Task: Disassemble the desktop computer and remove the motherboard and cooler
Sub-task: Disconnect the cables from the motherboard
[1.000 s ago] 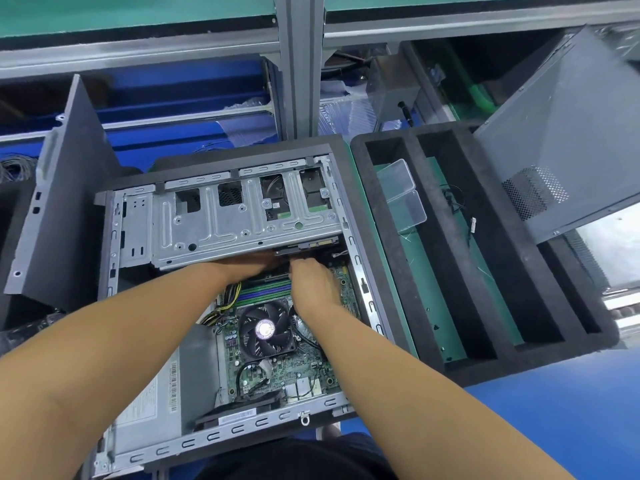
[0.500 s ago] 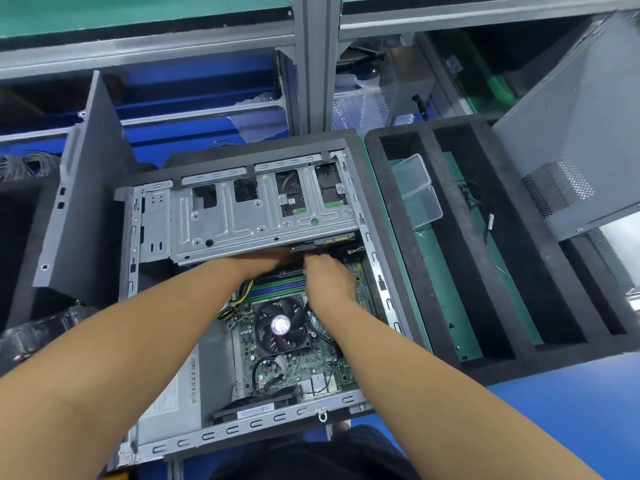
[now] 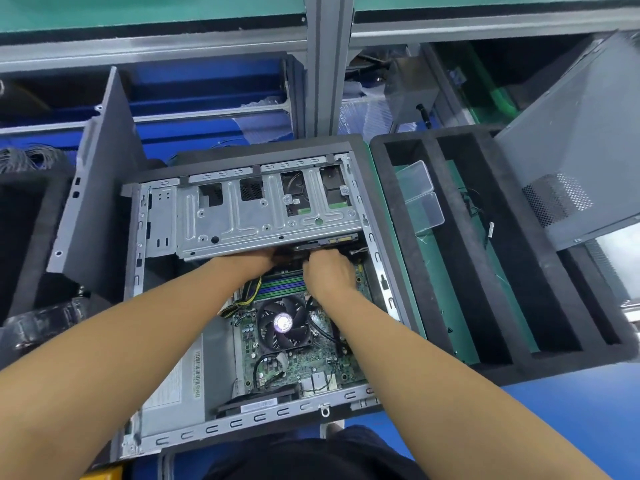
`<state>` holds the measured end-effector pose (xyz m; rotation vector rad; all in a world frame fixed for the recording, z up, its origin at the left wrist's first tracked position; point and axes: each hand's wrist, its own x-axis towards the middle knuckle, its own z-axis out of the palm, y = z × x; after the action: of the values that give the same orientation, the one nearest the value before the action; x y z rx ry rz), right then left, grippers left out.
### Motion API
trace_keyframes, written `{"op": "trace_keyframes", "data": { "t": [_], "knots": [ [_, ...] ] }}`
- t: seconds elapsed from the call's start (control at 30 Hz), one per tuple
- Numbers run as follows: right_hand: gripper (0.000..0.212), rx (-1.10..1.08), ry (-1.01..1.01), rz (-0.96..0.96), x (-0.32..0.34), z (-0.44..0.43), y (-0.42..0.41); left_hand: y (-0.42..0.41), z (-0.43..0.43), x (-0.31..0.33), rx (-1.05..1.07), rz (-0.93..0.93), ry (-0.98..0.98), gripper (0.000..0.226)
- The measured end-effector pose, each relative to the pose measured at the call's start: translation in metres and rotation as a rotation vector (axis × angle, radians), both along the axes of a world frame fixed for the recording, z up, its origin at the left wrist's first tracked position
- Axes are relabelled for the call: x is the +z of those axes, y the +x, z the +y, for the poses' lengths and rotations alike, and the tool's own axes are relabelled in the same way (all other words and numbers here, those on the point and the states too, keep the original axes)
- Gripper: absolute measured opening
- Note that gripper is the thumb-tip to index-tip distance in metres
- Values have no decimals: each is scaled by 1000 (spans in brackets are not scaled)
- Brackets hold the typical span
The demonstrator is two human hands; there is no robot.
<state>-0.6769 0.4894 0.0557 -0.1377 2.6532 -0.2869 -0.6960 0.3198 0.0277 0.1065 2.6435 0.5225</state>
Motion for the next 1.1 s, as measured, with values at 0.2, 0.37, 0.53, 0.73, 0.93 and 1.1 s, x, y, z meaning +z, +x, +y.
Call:
{"op": "trace_keyframes", "data": {
  "t": [0.2,0.37,0.53,0.73,0.93,1.1],
  "knots": [
    [21,264,227,-66,6,-8,-19,4,5,2,35,-86,46,28],
    [44,212,123,-239,8,-8,-34,4,5,2,61,-39,-18,22],
    [50,155,92,-175,-4,3,-36,6,5,2,58,-79,18,23],
    [35,279,258,-113,-6,-6,-34,8,5,6,69,-44,-17,27],
    [35,329,278,-71,-9,-6,-33,8,8,11,118,-36,-32,18],
    [49,393,247,-80,-12,-7,-33,9,7,9,95,-11,-42,24]
  ]
}}
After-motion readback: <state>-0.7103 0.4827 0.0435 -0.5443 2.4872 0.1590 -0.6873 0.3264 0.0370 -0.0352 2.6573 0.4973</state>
